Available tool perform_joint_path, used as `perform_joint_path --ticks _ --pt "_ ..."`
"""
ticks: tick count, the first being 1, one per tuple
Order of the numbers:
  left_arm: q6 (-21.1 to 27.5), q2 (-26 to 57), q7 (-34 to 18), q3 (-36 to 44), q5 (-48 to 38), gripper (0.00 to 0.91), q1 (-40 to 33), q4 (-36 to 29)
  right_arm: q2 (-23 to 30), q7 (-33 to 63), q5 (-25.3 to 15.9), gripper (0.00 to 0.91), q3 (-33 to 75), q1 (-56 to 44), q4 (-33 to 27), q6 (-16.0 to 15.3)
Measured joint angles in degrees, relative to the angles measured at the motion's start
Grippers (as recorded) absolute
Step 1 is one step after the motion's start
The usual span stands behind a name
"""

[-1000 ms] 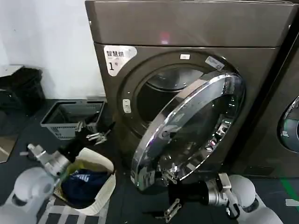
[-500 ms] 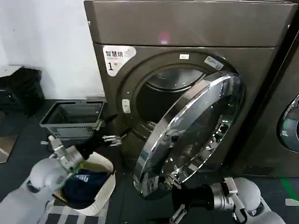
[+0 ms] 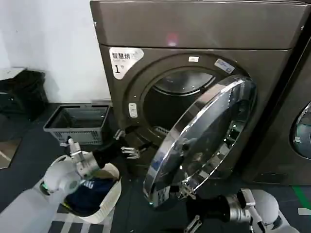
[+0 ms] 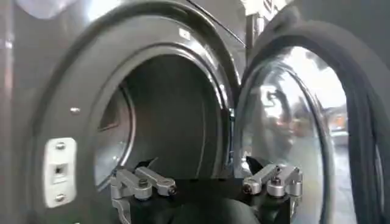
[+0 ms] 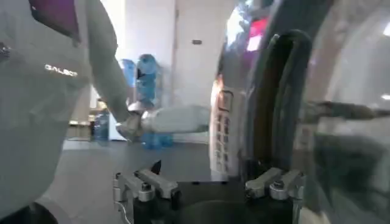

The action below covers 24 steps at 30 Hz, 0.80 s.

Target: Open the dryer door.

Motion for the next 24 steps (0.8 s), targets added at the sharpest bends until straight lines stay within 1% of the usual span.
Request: perform_joint_path --ticks 13,18,24 --pt "-0.4 -1.2 0.7 7.7 0.2 0.907 -5.2 1.4 0.9 0.3 0.1 0.907 4.6 -1.8 -2.7 0.7" --pt "-0.4 -1.6 0.8 10.2 -0.2 0.907 -7.0 2.1 1.7 0.2 0.9 0.907 8.3 -2.5 -4.7 1.3" --pt "-0.5 -2.2 1.1 12.2 -0.4 0.907 -8.4 2.1 3.3 -0.4 0.0 0.907 13.8 -3.5 -7.1 2.4"
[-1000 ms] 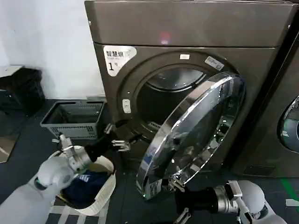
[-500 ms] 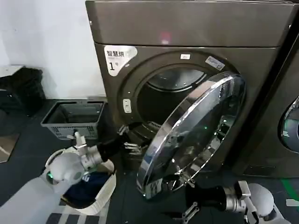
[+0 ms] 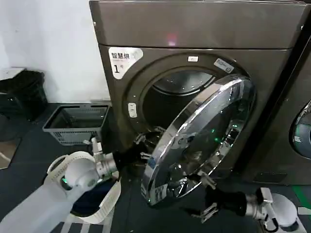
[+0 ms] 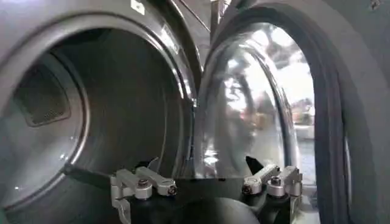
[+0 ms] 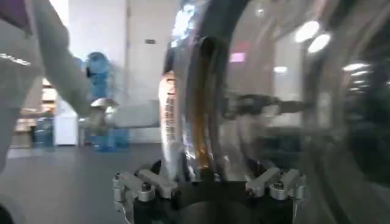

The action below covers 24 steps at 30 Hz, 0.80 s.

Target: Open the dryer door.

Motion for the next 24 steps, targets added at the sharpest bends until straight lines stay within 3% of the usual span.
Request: perform_joint_path --ticks 13,24 --pt "0.2 -1.1 0.1 2.8 0.0 0.907 -1.9 -0.8 2.8 -0.1 0.0 0.907 12.7 -2.0 -2.8 1.2" --pt "0.4 -1.2 0.0 4.5 0.2 0.907 -2.2 -2.4 4.5 3.5 4.5 0.907 24.8 -3.4 -4.6 1.7"
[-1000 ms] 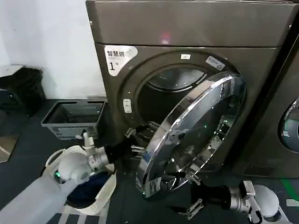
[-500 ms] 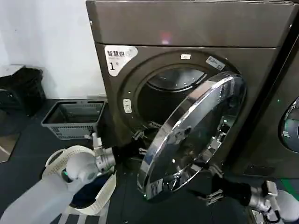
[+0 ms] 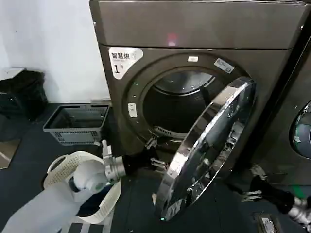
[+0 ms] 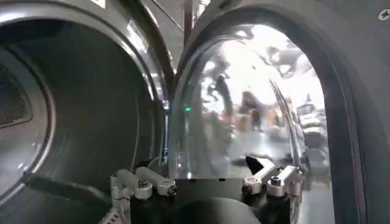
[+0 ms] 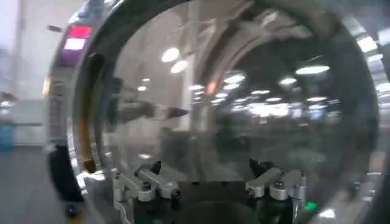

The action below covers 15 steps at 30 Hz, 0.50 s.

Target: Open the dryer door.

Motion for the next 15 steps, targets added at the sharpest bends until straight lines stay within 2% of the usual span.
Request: perform_joint_path --ticks 3,5,10,15 --pt "0.0 -0.2 -0.1 0.7 0.0 0.907 -0.4 -0.2 0.2 1.8 1.4 0.907 3.9 0.0 -0.7 -0.4" --pt "0.1 -0.3 -0.2 1.3 0.0 0.907 -0.7 -0.3 0.2 3.2 1.4 0.907 6.2 -0.2 -1.1 -1.4" --pt "0.1 -0.9 -0.1 2.7 -0.1 0.907 -1.7 -0.5 0.2 8.3 1.5 0.907 12.2 0.4 -1.9 -1.4" --pt "0.0 -1.1 -0.3 4.8 -0.6 0.907 -3.3 -0.6 1.2 14.0 2.7 0.907 17.3 0.6 -2.1 1.4"
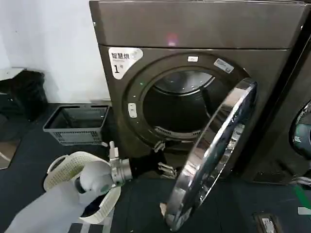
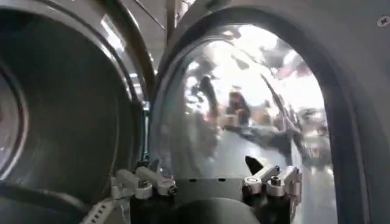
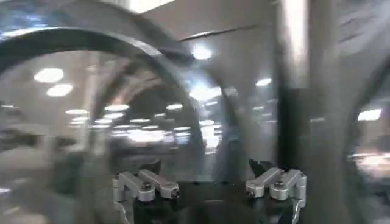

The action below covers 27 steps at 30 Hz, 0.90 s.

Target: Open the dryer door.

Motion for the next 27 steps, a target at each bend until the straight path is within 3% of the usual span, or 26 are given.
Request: perform_joint_path --ticks 3,12,19,27 --pt "0.0 -0.3 0.0 1.5 -0.1 0.907 -1.0 -0.3 0.5 5.0 0.3 0.907 3.3 -0.1 -0.6 1.8" --pt "0.3 -1.9 -0.2 6.2 -1.3 0.907 -4.0 -0.1 0.3 19.4 1.4 0.907 10.8 -0.4 0.3 1.7" --pt "-1.2 -3.4 -0.2 9.8 -3.1 0.907 -6.4 1.2 -1.6 35.5 0.8 0.907 15.5 -0.7 1.5 0.5" --pt "-2.2 -5.3 -0.7 14.2 -4.3 0.907 -9.9 2.0 -3.9 46.9 -3.8 0.907 23.2 -2.7 0.4 -2.3"
